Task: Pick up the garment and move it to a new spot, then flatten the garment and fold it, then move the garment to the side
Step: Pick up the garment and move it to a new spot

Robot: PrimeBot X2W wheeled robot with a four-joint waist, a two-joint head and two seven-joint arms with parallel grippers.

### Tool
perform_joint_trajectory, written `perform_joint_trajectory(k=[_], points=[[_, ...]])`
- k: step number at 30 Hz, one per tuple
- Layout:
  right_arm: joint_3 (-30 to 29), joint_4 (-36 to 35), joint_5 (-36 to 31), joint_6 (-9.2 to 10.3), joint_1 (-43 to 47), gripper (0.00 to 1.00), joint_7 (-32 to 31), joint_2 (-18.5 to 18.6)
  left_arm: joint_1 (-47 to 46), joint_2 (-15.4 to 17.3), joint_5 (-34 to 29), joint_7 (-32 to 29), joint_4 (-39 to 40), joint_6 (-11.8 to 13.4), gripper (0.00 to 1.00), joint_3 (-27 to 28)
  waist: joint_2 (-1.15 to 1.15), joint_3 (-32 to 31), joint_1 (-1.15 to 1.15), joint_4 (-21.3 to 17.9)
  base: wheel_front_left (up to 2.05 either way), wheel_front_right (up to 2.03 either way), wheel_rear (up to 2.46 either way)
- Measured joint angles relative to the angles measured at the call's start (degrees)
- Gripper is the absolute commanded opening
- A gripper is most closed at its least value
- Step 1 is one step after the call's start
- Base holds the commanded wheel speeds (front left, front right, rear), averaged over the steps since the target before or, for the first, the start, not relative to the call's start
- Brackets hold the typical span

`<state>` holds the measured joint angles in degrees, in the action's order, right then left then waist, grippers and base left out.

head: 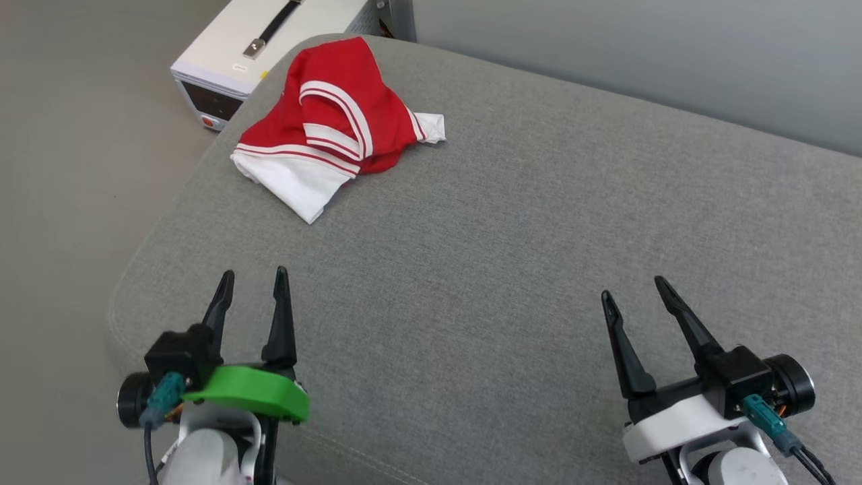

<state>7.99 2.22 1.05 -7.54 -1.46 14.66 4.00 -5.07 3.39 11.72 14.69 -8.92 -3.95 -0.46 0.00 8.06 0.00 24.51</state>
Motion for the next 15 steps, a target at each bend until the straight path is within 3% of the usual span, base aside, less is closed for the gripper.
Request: perform_joint_trajectory(k=[5, 10, 15], points=[[-0.12, -1.63, -1.03, 0.00, -1.17, 1.00, 0.04, 1.80, -11.02, 3.25, 2.38, -1.77, -11.48, -2.45, 1.00, -0.09, 0.00, 3.94, 0.00, -1.76, 0.00, 0.00, 0.00], [-0.19, -4.47, -1.82, 0.00, -3.37, 1.00, -0.52, 3.55, -25.65, 9.70, 6.86, -11.54, -18.38, -3.14, 1.00, -2.68, 0.00, 8.33, 0.00, -3.69, 0.00, 0.00, 0.00], [0.15, -7.60, -1.90, 0.00, -5.17, 1.00, -1.65, 4.48, -36.77, 16.52, 14.38, -21.69, -20.64, -3.37, 1.00, -9.18, 0.00, 12.62, 0.00, -5.77, 0.00, 0.00, 0.00]])
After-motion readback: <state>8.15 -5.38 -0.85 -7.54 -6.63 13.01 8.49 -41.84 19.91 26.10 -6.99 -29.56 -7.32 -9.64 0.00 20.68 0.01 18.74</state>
